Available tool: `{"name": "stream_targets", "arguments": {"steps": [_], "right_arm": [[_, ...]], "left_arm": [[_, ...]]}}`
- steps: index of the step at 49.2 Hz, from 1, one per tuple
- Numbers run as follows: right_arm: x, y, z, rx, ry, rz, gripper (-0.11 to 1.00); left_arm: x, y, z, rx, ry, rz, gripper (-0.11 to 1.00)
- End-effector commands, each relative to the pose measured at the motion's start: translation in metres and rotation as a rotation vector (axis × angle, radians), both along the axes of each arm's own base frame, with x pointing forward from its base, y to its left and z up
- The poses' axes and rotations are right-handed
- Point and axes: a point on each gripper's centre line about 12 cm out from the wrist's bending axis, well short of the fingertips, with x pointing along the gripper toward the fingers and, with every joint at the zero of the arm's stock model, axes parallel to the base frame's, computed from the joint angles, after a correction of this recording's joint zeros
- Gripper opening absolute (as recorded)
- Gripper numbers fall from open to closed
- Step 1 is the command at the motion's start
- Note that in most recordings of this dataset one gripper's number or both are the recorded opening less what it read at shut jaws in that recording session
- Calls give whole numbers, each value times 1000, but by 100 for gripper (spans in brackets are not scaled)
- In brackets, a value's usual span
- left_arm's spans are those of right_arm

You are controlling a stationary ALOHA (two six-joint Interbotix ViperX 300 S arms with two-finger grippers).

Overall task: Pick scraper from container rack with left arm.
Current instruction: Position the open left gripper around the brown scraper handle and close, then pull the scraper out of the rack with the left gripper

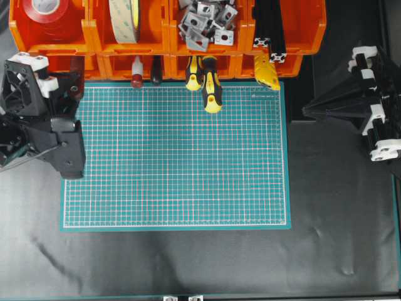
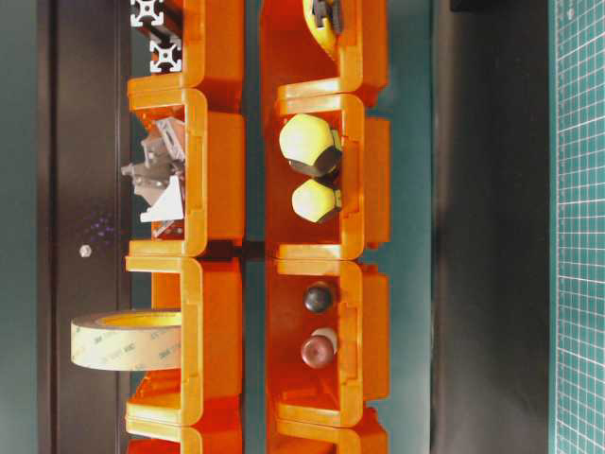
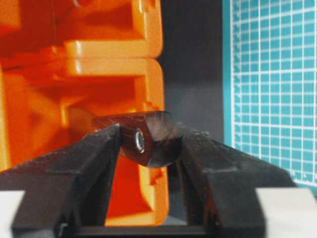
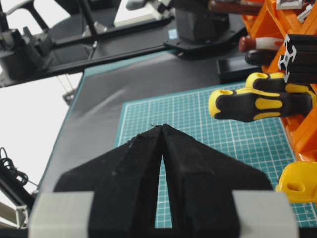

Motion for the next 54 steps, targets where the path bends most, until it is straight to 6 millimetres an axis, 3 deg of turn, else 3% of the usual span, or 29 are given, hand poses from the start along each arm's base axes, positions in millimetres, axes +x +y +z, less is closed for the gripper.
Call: {"name": "stream_targets", "arguments": {"steps": [1,17,23,31,44,54], "right_arm": [[3,1,12,7,-29,1,-1],[3,1,12,4,-29,1,-1],[3,1,11,8,-27,0,-1],[1,0,14,9,-39,0,-1],[-1,-3,15,40,-28,-21,-1],[-5,-3,16,79,-17,-26,-1]], "left_arm": [[5,-6,20,3,-34,26,36],[-7,-45,76,-7,-114,7,22],[-10,-67,114,-69,-192,-79,21],[-12,-91,145,-52,-187,-244,21],[9,-129,149,106,-77,-525,21],[46,-127,124,128,-64,-560,21]]}}
